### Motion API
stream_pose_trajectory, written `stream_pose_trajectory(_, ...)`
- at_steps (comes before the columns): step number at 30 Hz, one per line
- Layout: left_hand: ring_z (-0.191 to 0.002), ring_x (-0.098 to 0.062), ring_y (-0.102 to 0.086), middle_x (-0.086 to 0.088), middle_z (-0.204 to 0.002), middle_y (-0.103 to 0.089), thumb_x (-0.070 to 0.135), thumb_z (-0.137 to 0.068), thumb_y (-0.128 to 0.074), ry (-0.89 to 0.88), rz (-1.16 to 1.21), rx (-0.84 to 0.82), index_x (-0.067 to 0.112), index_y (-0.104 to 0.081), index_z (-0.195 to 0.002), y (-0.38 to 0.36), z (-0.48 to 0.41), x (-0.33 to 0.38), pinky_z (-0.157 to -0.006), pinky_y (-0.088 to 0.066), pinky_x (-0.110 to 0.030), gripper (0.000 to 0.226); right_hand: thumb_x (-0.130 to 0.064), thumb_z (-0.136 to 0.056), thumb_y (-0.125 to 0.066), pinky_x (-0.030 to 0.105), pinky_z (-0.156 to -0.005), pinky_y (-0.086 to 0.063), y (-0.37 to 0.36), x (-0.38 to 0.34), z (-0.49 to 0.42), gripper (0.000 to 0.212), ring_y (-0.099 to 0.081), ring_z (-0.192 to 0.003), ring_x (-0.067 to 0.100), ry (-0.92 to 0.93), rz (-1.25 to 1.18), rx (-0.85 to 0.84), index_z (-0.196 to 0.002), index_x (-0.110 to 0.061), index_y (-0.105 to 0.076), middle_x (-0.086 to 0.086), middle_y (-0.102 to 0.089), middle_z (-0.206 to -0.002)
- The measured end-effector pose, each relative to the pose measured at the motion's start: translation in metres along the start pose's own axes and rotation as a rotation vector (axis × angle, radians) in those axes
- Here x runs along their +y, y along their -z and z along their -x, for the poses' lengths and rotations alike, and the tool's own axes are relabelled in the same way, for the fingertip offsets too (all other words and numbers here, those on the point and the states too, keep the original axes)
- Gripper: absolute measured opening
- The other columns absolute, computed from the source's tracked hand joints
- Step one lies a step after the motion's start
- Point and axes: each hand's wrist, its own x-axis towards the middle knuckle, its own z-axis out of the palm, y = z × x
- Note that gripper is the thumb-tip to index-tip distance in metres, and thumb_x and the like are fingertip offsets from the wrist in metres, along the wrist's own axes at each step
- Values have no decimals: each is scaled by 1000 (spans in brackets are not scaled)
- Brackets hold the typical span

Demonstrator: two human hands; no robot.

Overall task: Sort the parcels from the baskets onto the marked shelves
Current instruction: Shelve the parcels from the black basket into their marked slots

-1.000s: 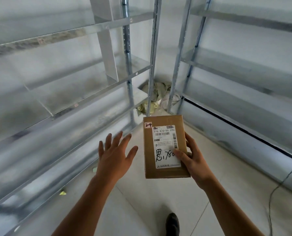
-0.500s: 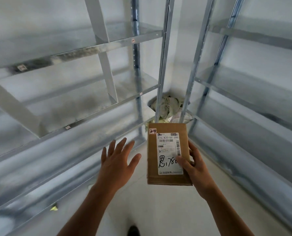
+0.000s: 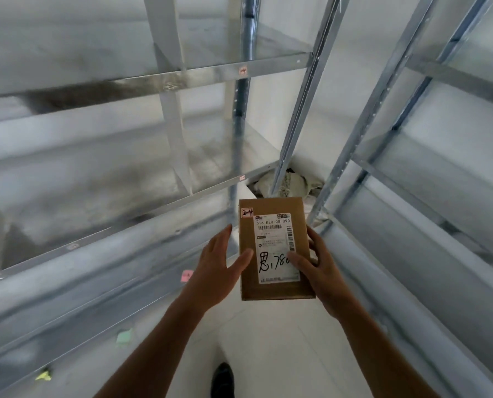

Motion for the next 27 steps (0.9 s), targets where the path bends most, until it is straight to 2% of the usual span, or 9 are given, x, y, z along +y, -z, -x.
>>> stream_pose_trajectory(3,-143,-20,-46,7,-164,-33,101,-66,-39,10,207,-50,49,-12,-158,2,-41,11,-105,-51,-54,109,-45,-78,-84,49,-79,-65,-1,-12,-45,92,-75,-109,25,8,6,-17,-155,-46,-33,-1,-61,-140)
stream_pose_trajectory(6,-108,2,-68,24,-136,-56,89,-69,-58,10,490,-44,75,-20,-136,-1,-70,24,-74,-61,-25,78,-45,-77,-84,47,-77,-65,0,-21,-83,87,-74,-109,24,11,11,-30,-151,-49,-37,-4,-62,-138)
stream_pose_trajectory(9,-110,-12,-70,8,-144,-57,63,-80,-63,69,588,0,48,-18,-155,-12,-103,28,-79,-64,-34,89,-52,-73,-84,47,-78,-65,7,-24,-124,84,-73,-112,24,4,26,-54,-145,-56,-40,-8,-62,-139)
stream_pose_trajectory(11,-107,-14,-72,7,-143,-57,58,-80,-65,122,646,43,42,-20,-157,-20,-126,27,-76,-64,-35,91,-53,-73,-85,47,-78,-65,12,-22,-152,83,-72,-114,24,-18,16,-97,-142,-58,-40,-8,-62,-140)
stream_pose_trajectory(14,-101,-9,-73,4,-135,-62,50,-81,-68,159,746,109,45,-33,-148,-30,-163,32,-67,-62,-28,76,-51,-74,-85,46,-80,-65,23,-24,-198,84,-71,-117,24,-12,-1,-158,-144,-56,-40,-8,-61,-139)
stream_pose_trajectory(17,-99,-9,-74,7,-136,-62,47,-84,-67,216,773,180,42,-31,-154,-34,-195,43,-66,-62,-27,79,-46,-79,-84,44,-82,-65,36,-35,-244,85,-68,-121,21,-12,14,-270,-149,-53,-37,-15,-63,-135)
stream_pose_trajectory(22,-103,-14,-74,10,-135,-64,54,-84,-70,237,756,305,53,-31,-151,-33,-242,65,-77,-64,-40,78,-41,-83,-82,38,-82,-64,51,-58,-314,75,-66,-122,9,13,35,-409,-136,-72,-40,-23,-63,-132)
stream_pose_trajectory(25,-107,-16,-73,12,-135,-64,64,-75,-73,239,779,359,54,-32,-150,-30,-264,73,-82,-63,-45,87,-36,-87,-80,40,-84,-64,51,-65,-347,77,-65,-124,11,43,43,-463,-143,-66,-36,-19,-62,-135)
stream_pose_trajectory(27,-108,-16,-73,12,-135,-64,58,-82,-72,236,767,395,55,-31,-150,-27,-274,76,-80,-63,-43,80,-38,-88,-79,39,-83,-64,48,-70,-363,79,-64,-125,12,70,69,-508,-147,-64,-33,-19,-61,-136)
